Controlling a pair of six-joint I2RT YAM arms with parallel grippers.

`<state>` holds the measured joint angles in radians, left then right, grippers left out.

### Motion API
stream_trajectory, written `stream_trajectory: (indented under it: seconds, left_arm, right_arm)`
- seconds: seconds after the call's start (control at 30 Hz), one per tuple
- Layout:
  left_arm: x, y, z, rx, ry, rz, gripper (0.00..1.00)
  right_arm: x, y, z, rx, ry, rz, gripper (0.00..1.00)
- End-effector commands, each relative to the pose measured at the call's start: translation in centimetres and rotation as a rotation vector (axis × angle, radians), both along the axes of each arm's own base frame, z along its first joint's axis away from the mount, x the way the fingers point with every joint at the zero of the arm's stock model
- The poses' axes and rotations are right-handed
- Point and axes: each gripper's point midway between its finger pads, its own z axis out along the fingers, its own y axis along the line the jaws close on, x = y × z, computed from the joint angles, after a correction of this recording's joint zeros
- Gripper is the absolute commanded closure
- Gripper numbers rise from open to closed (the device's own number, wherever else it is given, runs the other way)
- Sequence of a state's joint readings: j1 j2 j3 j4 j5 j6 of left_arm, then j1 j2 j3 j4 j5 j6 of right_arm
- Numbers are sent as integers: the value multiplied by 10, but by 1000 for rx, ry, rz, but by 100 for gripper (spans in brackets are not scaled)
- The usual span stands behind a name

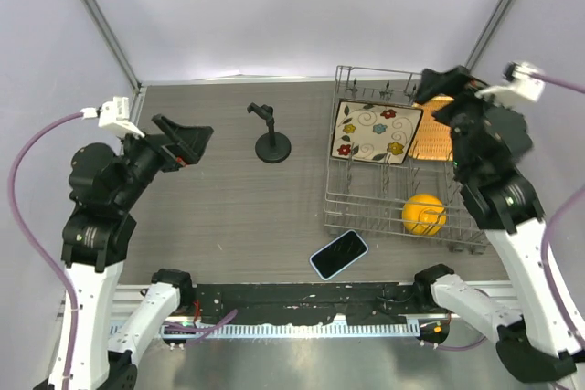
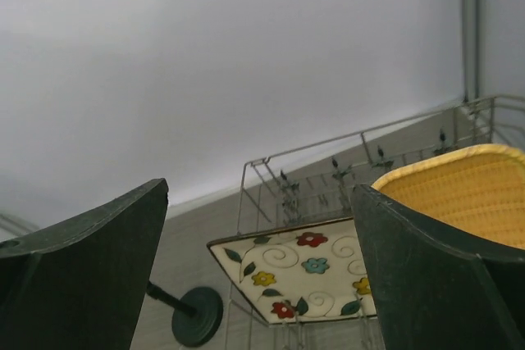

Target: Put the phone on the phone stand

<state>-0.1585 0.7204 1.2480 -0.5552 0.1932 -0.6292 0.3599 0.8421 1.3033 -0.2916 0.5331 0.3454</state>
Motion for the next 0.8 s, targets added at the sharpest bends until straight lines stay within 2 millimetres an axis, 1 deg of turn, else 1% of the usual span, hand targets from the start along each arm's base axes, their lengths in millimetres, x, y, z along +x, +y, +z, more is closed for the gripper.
stream_trajectory:
  seconds: [0.0, 0.03, 0.07, 0.1, 0.13, 0.17, 0.2, 0.23, 0.27, 0.3, 0.33, 0.37, 0.4, 0.43, 0.47, 0.5, 0.53, 0.57, 0.6, 0.63, 0.67, 0.7, 0.73, 0.77]
  left_arm:
    - [0, -16, -23, -8, 84, -92, 0]
    - [1, -16, -31, -6, 101, -92, 0]
    - [-1, -15, -33, -7, 104, -87, 0]
    - [-2, -13, -36, -7, 108, -78, 0]
    - [0, -11, -43, -6, 119, -59, 0]
    - [-1, -9, -44, -8, 118, -50, 0]
    - [-4, -7, -43, -11, 108, -42, 0]
    - [-5, -6, -46, -10, 112, -36, 0]
    - [-5, -5, -46, -9, 111, -27, 0]
    - [-7, -4, -45, -10, 106, -25, 0]
    - [-9, -4, -46, -8, 108, -25, 0]
    - [-10, -3, -46, -5, 107, -26, 0]
    - [-11, -3, -45, -2, 105, -26, 0]
    - [-14, -2, -45, 5, 103, -25, 0]
    - [-15, -1, -45, 16, 104, -21, 0]
    - [-15, 5, -45, 39, 97, 7, 0]
    - [-18, 9, -44, 51, 99, 22, 0]
    - [-18, 11, -45, 64, 101, 35, 0]
    - [-19, 15, -44, 77, 96, 52, 0]
    - [-21, 16, -43, 80, 94, 55, 0]
    - [-22, 16, -43, 81, 92, 55, 0]
    - [-23, 15, -43, 78, 91, 46, 0]
    - [-24, 14, -43, 76, 88, 40, 0]
    - [-25, 13, -44, 75, 86, 37, 0]
  right_arm:
    - [36, 49, -17, 52, 101, 184, 1]
    - [41, 60, -14, 47, 104, 239, 1]
    - [46, 79, -20, 26, 123, 309, 1]
    - [48, 107, -23, -8, 130, 438, 1]
    - [62, 130, -31, -54, 165, 496, 1]
    - [55, 163, -40, -107, 198, 582, 1]
    - [59, 173, -43, -179, 205, 574, 1]
    - [66, 195, -53, -220, 230, 599, 1]
    - [60, 218, -53, -244, 216, 636, 1]
    - [61, 231, -58, -281, 217, 651, 1]
    - [66, 247, -68, -309, 230, 668, 1]
    - [63, 265, -71, -322, 219, 699, 1]
    - [65, 274, -77, -361, 223, 713, 1]
    - [66, 284, -77, -380, 220, 732, 1]
    - [72, 299, -101, -423, 275, 755, 1]
    - [73, 308, -110, -454, 291, 776, 1]
    - [77, 316, -113, -488, 293, 797, 2]
    - [84, 323, -134, -527, 338, 801, 2]
    - [90, 326, -145, -556, 356, 796, 5]
    - [96, 326, -149, -603, 360, 783, 7]
    - [101, 323, -160, -661, 387, 764, 9]
    - [110, 328, -171, -703, 409, 757, 12]
    - [114, 329, -176, -744, 422, 757, 12]
    - [116, 327, -188, -805, 458, 753, 13]
